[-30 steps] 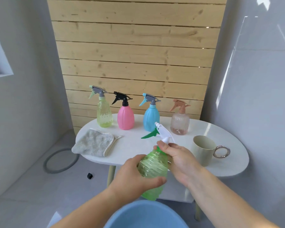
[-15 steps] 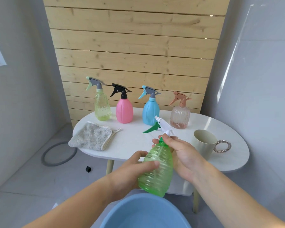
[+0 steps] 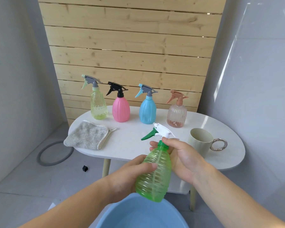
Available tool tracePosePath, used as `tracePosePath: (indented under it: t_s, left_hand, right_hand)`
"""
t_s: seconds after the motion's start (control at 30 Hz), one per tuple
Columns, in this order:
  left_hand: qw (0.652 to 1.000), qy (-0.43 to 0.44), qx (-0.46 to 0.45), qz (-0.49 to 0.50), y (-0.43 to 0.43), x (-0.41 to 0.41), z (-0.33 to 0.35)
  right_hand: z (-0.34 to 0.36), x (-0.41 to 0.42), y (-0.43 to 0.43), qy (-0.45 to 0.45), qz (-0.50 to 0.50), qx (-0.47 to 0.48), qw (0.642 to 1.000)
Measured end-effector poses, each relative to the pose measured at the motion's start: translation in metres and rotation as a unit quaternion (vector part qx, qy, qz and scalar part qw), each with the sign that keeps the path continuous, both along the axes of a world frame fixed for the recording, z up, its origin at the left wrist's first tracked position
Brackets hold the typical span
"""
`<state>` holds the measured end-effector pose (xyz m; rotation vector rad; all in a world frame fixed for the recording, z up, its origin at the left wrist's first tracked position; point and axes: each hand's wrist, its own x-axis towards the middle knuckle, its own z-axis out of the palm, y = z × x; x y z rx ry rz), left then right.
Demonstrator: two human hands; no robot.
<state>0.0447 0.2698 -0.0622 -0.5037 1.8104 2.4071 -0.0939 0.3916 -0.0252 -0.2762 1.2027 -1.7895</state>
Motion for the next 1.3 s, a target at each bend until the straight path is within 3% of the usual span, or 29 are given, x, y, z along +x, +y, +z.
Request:
tracePosePath:
  t_s: [0.13, 0.4, 0.57, 0.73, 1.1, 1.3]
  left_hand:
    - [1.0, 0.005, 0.018, -0.009, -0.001, 0.0, -0.002]
    - [0.992, -0.01, -0.124, 0.024, -0.003, 0.002, -0.001]
    - [0.993, -0.004, -0.113, 0.029, -0.004, 0.003, -0.004]
    - [0.991, -0.002, -0.132, 0.028, 0.0, 0.002, -0.002]
    - [0.993, -0.002, -0.111, 0.046, -0.01, 0.009, -0.004]
    - [0.993, -0.023, -0.102, 0.053, -0.023, 0.027, -0.01]
  right_hand:
    - [0.0, -0.004, 0.001, 0.015, 0.006, 0.01, 1.0]
    - [0.001, -0.012, 0.005, 0.18, -0.017, 0.086, 0.98]
    - [0.004, -0.016, 0.007, 0.173, 0.003, 0.066, 0.983]
    - [0.0, -0.011, 0.004, 0.245, -0.008, 0.106, 0.964]
    - [0.002, -0.02, -0.011, 0.157, -0.029, 0.036, 0.987]
    - [0.018, -0.042, -0.015, 0.114, -0.159, -0.042, 0.98]
